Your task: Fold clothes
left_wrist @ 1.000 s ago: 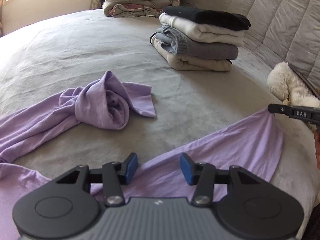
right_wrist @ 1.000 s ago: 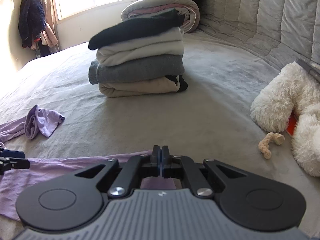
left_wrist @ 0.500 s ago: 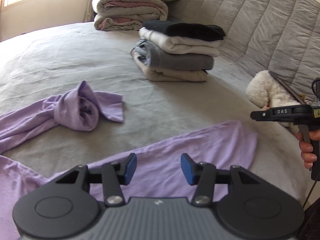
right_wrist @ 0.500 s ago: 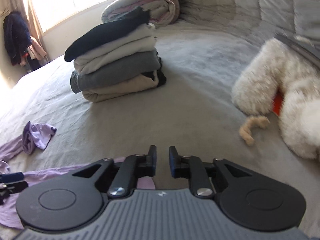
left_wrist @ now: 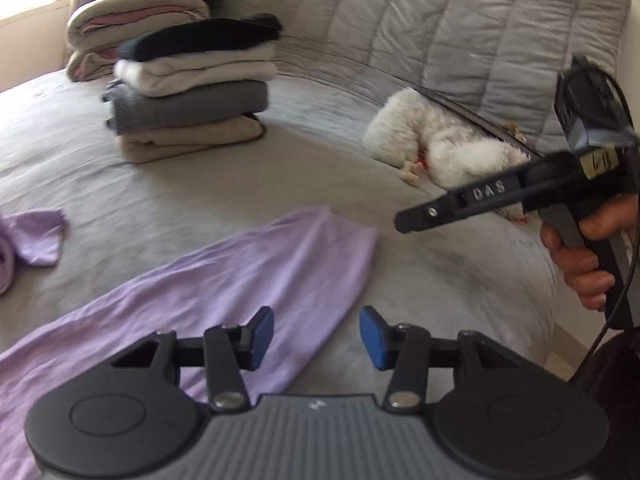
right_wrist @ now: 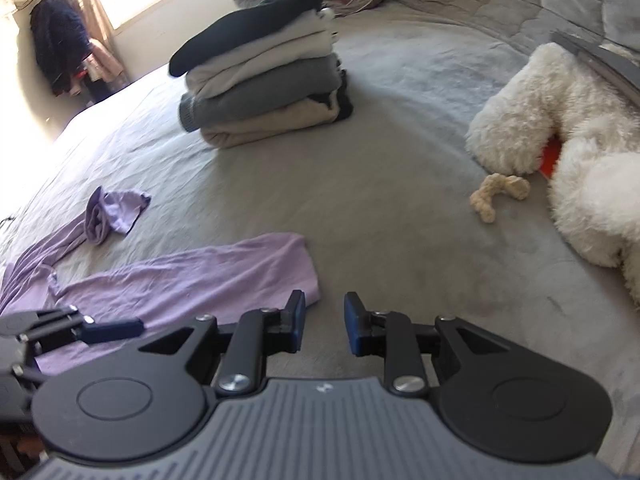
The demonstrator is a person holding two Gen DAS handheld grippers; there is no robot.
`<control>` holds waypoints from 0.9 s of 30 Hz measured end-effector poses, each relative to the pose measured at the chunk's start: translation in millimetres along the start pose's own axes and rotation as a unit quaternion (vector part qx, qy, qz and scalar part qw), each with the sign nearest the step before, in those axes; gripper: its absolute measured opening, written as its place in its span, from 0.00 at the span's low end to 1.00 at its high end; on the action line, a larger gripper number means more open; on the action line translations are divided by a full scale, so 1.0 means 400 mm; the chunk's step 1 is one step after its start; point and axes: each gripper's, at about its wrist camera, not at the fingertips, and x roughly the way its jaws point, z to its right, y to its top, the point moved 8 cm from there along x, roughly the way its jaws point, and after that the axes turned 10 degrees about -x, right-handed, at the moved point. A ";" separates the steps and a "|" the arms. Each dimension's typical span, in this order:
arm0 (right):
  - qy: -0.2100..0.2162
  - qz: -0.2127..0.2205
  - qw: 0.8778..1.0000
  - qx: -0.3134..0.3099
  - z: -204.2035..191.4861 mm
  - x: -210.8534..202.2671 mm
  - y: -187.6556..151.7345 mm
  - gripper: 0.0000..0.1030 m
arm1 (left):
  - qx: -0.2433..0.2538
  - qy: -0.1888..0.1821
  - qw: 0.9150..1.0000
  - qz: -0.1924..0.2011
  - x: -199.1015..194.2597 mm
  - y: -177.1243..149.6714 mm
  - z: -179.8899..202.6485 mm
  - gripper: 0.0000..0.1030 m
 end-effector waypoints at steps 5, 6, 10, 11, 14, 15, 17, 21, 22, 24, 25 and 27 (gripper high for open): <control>-0.011 0.017 0.999 0.030 0.033 -0.019 0.015 0.25 | 0.023 -0.014 1.000 -0.001 0.079 0.030 0.086 0.43; -0.012 0.021 0.999 0.035 0.039 -0.022 0.018 0.25 | 0.027 -0.014 1.000 -0.002 0.094 0.037 0.098 0.41; -0.012 0.028 0.999 0.042 0.055 -0.028 0.026 0.25 | 0.039 0.000 0.999 -0.006 0.151 0.057 0.129 0.37; -0.013 0.030 0.999 0.043 0.058 -0.030 0.028 0.25 | 0.037 0.006 0.999 -0.009 0.163 0.060 0.129 0.33; -0.013 0.035 0.998 0.048 0.070 -0.034 0.033 0.26 | 0.006 0.014 1.000 -0.017 0.190 0.069 0.115 0.02; -0.014 0.037 0.998 0.050 0.074 -0.035 0.034 0.26 | -0.009 0.014 1.000 -0.019 0.196 0.073 0.108 0.01; -0.016 0.039 0.998 0.055 0.081 -0.039 0.036 0.26 | -0.077 -0.027 0.996 -0.018 0.192 0.082 0.092 0.01; -0.017 0.044 0.997 0.059 0.086 -0.040 0.043 0.29 | -0.200 -0.121 0.971 -0.045 0.198 0.078 0.067 0.01; -0.018 0.045 0.997 0.059 0.086 -0.039 0.044 0.31 | -0.220 -0.143 0.963 -0.059 0.204 0.073 0.068 0.01; -0.017 0.046 0.997 0.058 0.084 -0.039 0.046 0.32 | -0.245 -0.165 0.953 -0.070 0.207 0.066 0.074 0.04; -0.016 0.046 0.997 0.057 0.082 -0.038 0.047 0.32 | -0.244 -0.165 0.953 -0.067 0.203 0.067 0.078 0.07; -0.016 0.045 0.997 0.055 0.080 -0.037 0.046 0.32 | -0.240 -0.165 0.955 -0.060 0.196 0.072 0.086 0.17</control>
